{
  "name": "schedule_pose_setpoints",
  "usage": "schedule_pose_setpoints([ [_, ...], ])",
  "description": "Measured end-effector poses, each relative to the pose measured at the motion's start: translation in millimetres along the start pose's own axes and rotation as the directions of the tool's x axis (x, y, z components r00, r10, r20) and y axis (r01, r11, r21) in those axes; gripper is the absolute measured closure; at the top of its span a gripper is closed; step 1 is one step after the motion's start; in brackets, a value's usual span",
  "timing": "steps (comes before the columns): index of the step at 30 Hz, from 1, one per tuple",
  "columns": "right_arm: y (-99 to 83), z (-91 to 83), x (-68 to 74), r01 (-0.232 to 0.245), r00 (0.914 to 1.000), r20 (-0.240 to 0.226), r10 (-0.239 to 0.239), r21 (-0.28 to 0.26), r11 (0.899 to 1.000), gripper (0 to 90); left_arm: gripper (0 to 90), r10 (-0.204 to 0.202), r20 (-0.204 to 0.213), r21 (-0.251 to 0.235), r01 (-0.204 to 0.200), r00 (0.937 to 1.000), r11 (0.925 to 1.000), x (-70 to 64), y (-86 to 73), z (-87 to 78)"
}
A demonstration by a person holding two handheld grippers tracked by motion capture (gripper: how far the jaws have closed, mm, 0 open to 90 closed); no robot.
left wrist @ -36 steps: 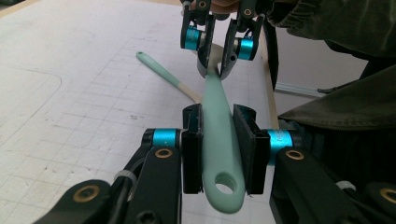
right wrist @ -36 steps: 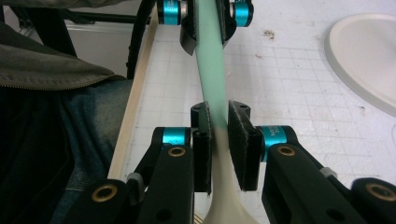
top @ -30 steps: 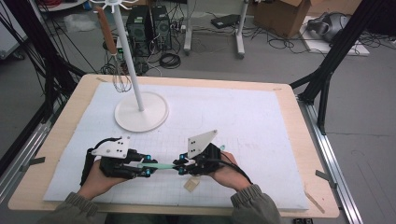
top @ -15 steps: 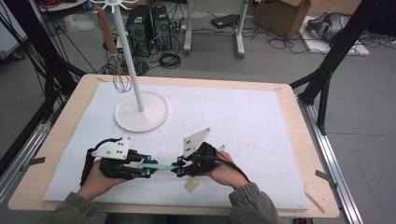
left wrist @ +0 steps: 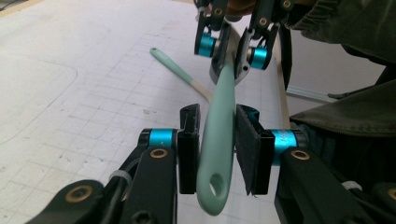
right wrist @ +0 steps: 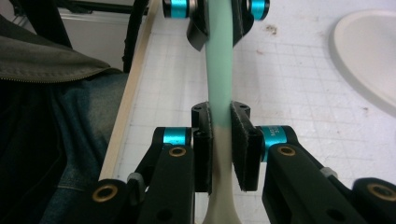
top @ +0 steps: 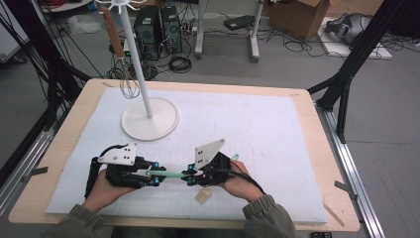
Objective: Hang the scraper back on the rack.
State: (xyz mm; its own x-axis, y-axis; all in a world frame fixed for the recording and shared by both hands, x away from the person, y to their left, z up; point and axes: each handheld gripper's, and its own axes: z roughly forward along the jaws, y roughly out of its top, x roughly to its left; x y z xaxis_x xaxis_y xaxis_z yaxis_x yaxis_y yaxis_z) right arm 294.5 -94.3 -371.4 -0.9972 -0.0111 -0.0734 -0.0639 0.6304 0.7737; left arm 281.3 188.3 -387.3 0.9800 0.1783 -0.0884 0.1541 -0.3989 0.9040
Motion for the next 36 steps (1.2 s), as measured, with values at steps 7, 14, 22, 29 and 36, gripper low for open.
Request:
schedule_pose_setpoints([
  [7, -0.3, 1.2, 0.4, 0.016, 0.9999, -0.002, -0.016, 0.024, 1.000, 83.4, 80.2, 0.016, 0.027, 0.018, -0.017, 0.9995, 0.9997, -1.3, 0.9, 0.7],
  [14, 4.1, 2.7, 1.9, 0.026, 0.9996, 0.004, -0.026, 0.054, 0.998, 81.4, 82.0, 0.042, 0.033, 0.022, -0.043, 0.9986, 0.9988, -4.0, 3.6, -0.2],
  [22, 8.3, 4.2, 3.0, 0.027, 0.9996, -0.005, -0.026, 0.081, 0.996, 84.4, 76.7, 0.033, -0.004, -0.015, -0.033, 0.9994, 0.9993, -4.7, 4.0, -2.5],
  [29, 9.0, 2.8, 1.4, -0.009, 0.9999, 0.005, 0.009, 0.021, 1.000, 84.4, 68.1, 0.005, -0.010, -0.070, -0.006, 0.9999, 0.9975, -1.6, 5.2, -11.4],
  [36, 10.6, 8.2, 2.1, -0.011, 0.9999, 0.005, 0.011, 0.002, 1.000, 84.4, 78.4, 0.014, 0.010, -0.066, -0.013, 0.9999, 0.9977, -2.8, 5.4, -10.3],
])
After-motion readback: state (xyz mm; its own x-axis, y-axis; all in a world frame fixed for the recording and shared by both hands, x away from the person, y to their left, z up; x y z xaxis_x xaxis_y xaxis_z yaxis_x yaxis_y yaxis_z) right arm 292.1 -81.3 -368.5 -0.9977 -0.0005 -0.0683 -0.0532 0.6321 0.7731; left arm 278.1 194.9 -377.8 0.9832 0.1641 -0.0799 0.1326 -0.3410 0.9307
